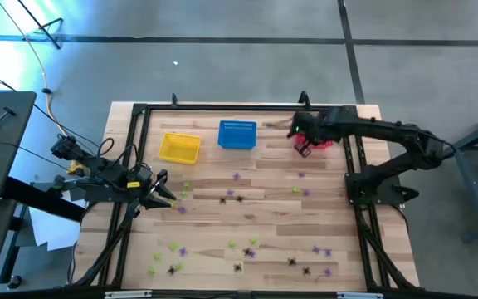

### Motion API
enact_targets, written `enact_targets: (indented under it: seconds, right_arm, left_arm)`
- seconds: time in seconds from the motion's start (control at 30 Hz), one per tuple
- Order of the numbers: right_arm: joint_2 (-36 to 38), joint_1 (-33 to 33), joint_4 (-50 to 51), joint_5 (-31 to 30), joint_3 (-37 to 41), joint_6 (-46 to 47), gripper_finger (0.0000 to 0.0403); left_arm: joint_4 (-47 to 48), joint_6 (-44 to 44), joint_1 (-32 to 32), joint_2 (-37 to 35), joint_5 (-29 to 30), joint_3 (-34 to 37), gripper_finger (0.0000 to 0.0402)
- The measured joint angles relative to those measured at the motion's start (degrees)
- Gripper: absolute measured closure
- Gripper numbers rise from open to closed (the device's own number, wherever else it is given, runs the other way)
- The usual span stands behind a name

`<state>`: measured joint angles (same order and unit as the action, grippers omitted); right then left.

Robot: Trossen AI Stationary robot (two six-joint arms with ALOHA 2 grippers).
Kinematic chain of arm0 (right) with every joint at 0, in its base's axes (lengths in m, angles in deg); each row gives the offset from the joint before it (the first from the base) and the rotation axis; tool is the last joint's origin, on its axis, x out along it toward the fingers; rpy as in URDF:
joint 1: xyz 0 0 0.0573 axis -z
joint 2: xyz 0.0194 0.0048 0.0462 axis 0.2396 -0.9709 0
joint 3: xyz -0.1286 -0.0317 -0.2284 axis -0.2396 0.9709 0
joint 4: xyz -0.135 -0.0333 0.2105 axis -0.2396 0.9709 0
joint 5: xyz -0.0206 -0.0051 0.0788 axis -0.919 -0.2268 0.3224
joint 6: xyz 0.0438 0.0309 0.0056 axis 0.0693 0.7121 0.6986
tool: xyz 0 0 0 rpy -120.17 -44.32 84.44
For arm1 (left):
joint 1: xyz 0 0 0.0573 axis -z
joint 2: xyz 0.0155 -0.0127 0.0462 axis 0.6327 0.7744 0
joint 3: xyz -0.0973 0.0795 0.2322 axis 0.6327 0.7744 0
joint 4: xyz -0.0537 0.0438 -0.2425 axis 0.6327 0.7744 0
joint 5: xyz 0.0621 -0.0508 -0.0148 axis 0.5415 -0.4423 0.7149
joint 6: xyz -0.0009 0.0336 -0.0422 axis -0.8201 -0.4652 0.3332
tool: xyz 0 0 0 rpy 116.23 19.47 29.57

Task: Sort Halloween decoration
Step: Put the black spider toy into the red bin

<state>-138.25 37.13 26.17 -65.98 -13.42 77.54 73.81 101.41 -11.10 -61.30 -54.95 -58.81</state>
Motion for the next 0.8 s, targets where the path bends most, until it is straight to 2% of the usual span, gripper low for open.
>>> enact_targets:
  seconds: [0.23,0.37,0.57,0.8]
  right_arm:
    - [0.0,13.4,-12.8,5.7,6.2,-6.2,0.0403]
    - [0.0,18.2,-21.1,6.2,10.7,-6.7,0.0403]
    - [0.0,21.8,-26.9,7.7,15.2,-6.1,0.0403]
    - [0.0,21.9,-27.7,7.5,15.8,-5.4,0.0391]
  left_arm:
    - [0.0,0.0,0.0,0.0,0.0,0.0,0.0268]
    - [0.0,0.0,0.0,0.0,0.0,0.0,0.0268]
    - [0.0,0.0,0.0,0.0,0.0,0.0,0.0268]
    - [0.0,0.0,0.0,0.0,0.0,0.0,0.0268]
